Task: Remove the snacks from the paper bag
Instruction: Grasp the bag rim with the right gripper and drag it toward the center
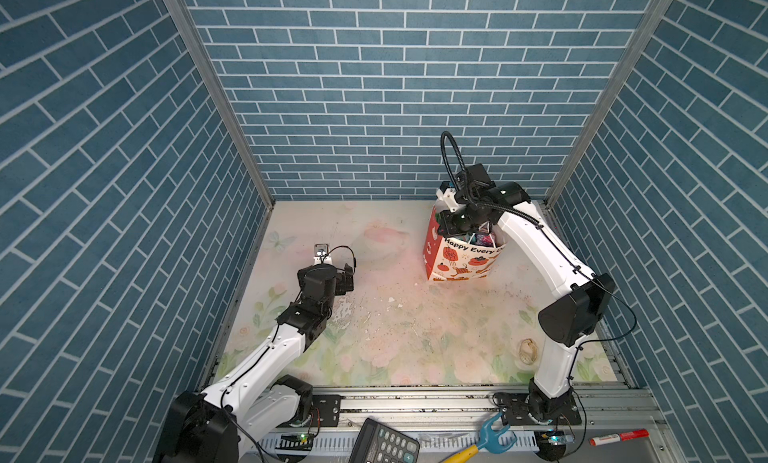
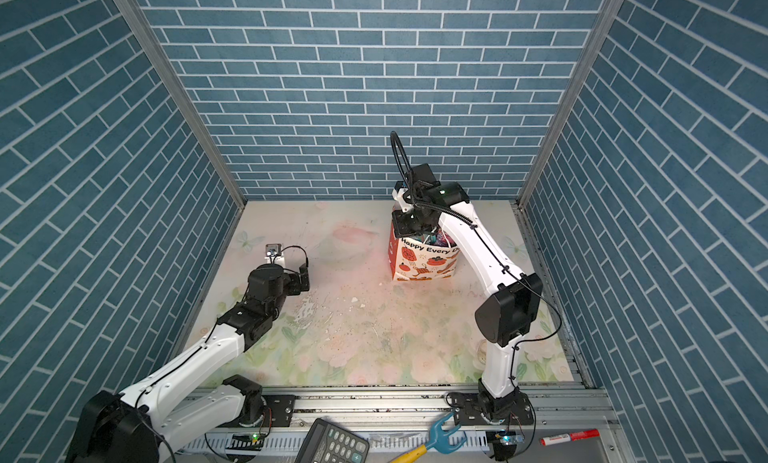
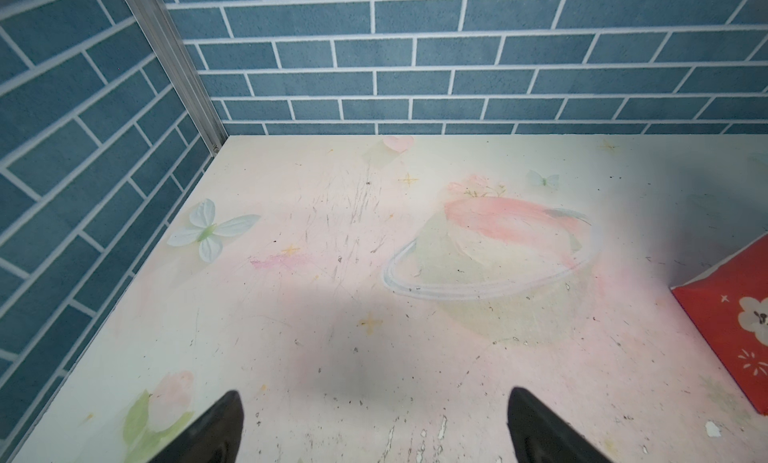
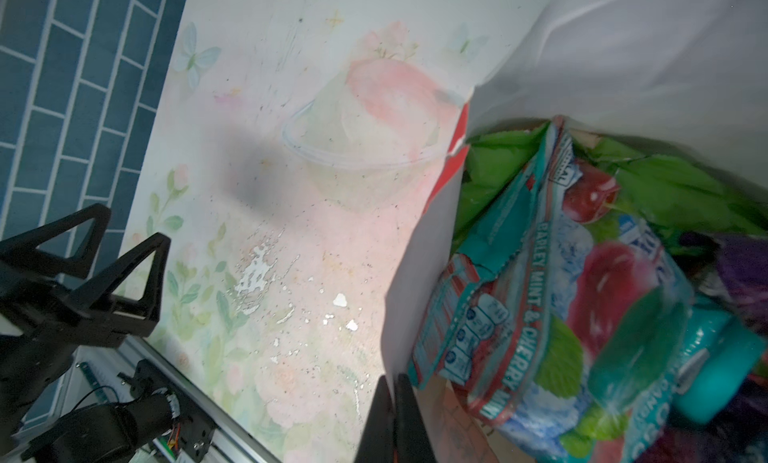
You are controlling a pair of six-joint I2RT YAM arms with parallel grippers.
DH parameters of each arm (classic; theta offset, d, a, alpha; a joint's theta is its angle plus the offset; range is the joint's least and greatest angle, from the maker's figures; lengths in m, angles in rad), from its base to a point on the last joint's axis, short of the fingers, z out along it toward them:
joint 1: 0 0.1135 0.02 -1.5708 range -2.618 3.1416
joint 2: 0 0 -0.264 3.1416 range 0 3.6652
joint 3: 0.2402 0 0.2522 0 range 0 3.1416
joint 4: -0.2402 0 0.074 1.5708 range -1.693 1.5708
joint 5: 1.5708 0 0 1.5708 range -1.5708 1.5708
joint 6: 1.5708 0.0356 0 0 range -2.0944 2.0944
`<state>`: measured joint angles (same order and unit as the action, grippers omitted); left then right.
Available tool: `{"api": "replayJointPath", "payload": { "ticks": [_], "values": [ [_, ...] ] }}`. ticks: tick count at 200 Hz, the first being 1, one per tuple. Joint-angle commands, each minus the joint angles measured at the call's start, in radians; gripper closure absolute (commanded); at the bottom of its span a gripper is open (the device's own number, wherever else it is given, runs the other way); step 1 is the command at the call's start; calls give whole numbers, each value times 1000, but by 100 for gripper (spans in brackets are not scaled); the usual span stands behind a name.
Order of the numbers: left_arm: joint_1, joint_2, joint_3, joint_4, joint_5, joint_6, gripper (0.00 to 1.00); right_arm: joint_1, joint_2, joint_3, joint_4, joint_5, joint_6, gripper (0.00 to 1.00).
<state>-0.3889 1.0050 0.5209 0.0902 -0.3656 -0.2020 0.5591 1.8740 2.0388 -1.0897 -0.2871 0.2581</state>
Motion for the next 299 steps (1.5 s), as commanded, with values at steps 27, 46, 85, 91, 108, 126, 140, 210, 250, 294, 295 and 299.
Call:
{"api": "replayJointPath", "payload": {
  "ticks": [27, 46, 85, 91, 108, 126, 140, 210, 250, 294, 295, 299],
  "values": [
    [-6, -51, -54, 89, -26, -2, 0, 48, -102, -52, 34, -38, 41, 100],
    [-5, -64, -65, 105, -28, -15, 0, 48, -123, -63, 46, -25, 44, 89],
    [-6, -75, -58, 88, -31, -35, 0, 48, -157, -66, 60, 45, 41, 70],
    [-6, -74, -57, 86, -31, -38, 0, 48, -159, -63, 60, 51, 38, 69],
    [-6, -71, -48, 71, -29, -48, 0, 48, -164, -47, 49, 74, 33, 67],
    [-6, -65, -31, 45, -17, -58, 0, 47, -173, -22, 28, 141, 21, 66],
    [-5, -53, -17, 29, 10, -54, 1, 44, -180, -4, 1, 230, 17, 67],
    [-5, -7, 19, 1, 111, -19, 0, -100, -268, -38, -61, 303, 14, 60],
    [-5, -49, -3, 11, 85, -14, 0, -214, -305, -139, -26, 244, -30, 55],
    [-6, -46, -1, 8, 81, -12, 0, -229, -253, -170, -28, 206, -72, 52],
    [-6, -46, -1, 7, 81, -12, 0, -230, -253, -171, -27, 206, -72, 52],
    [-6, -45, 1, 7, 81, -12, 1, -231, -248, -177, -21, 207, -73, 52]
  ]
}}
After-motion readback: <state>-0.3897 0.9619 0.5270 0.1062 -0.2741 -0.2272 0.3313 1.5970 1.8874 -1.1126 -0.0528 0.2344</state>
